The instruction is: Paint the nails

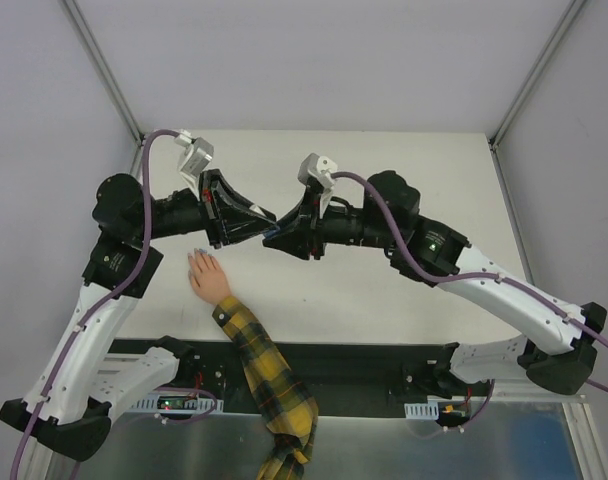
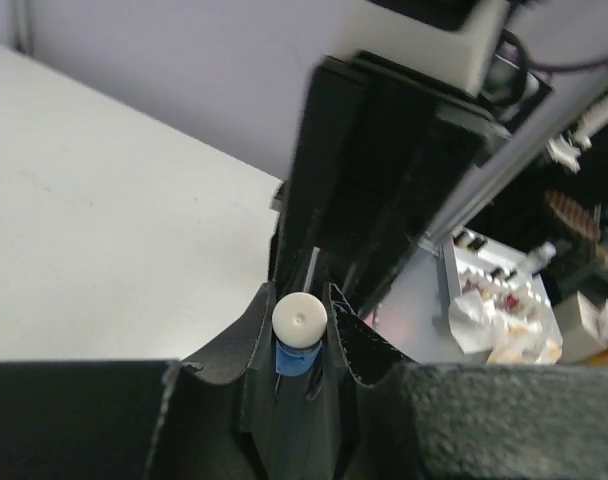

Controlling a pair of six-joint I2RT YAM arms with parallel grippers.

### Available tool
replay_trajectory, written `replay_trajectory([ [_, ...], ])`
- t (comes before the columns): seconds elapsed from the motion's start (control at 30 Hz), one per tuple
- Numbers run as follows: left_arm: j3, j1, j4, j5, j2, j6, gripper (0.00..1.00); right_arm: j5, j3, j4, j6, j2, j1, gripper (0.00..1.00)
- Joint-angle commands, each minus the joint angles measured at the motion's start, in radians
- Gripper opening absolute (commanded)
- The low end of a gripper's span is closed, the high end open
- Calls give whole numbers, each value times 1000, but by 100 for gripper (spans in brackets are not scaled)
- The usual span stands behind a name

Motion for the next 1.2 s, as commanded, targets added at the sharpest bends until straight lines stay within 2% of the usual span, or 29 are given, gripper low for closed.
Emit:
replay_trajectory([
  [0.0, -43, -3, 377, 301, -53, -113, 0, -521, -60, 270, 229, -41, -56, 0],
  [0.03, -89, -3, 461, 324, -62, -194, 0, -579, -72, 287, 247, -39, -58, 0],
  [0.1, -116, -5, 613, 364, -76, -260, 0, -605, -81, 325, 292, -38, -56, 0],
  [0.27, -106, -7, 608, 389, -97, -282, 0, -640, -112, 398, 352, -38, -59, 0],
  [0.33, -72, -7, 496, 372, -91, -229, 2, -623, -123, 410, 352, -44, -61, 0],
  [0.37, -49, -7, 430, 361, -85, -200, 14, -611, -129, 409, 349, -48, -59, 0],
  [0.4, 3, -5, 360, 337, -77, -131, 47, -599, -128, 386, 340, -53, -59, 0],
  [0.43, 20, -5, 251, 329, -71, -108, 57, -556, -120, 348, 287, -56, -59, 0],
  [0.47, 29, -3, 231, 321, -73, -94, 64, -522, -97, 302, 251, -57, -59, 0],
  [0.53, 41, 0, 182, 262, -80, -60, 90, -418, -85, 179, 199, -65, -56, 0],
  [0.57, 43, 1, 151, 237, -88, -52, 92, -376, -85, 159, 148, -71, -58, 0],
  [0.7, 98, 6, -13, 148, -80, 23, 95, -226, -88, 30, 79, -96, -55, 0],
  [0.87, 126, 10, -160, 96, -47, 81, 90, -183, -85, -27, 33, -123, -45, 0],
  [1.03, 138, 13, -193, 48, -16, 81, 88, -167, -66, -64, 11, -126, -39, 0],
  [1.13, 152, 13, -199, 60, 13, 51, 84, -164, -60, -64, 7, -128, -36, 0],
  [1.17, 152, 13, -198, 70, 18, 43, 80, -161, -57, -65, 5, -125, -35, 0],
])
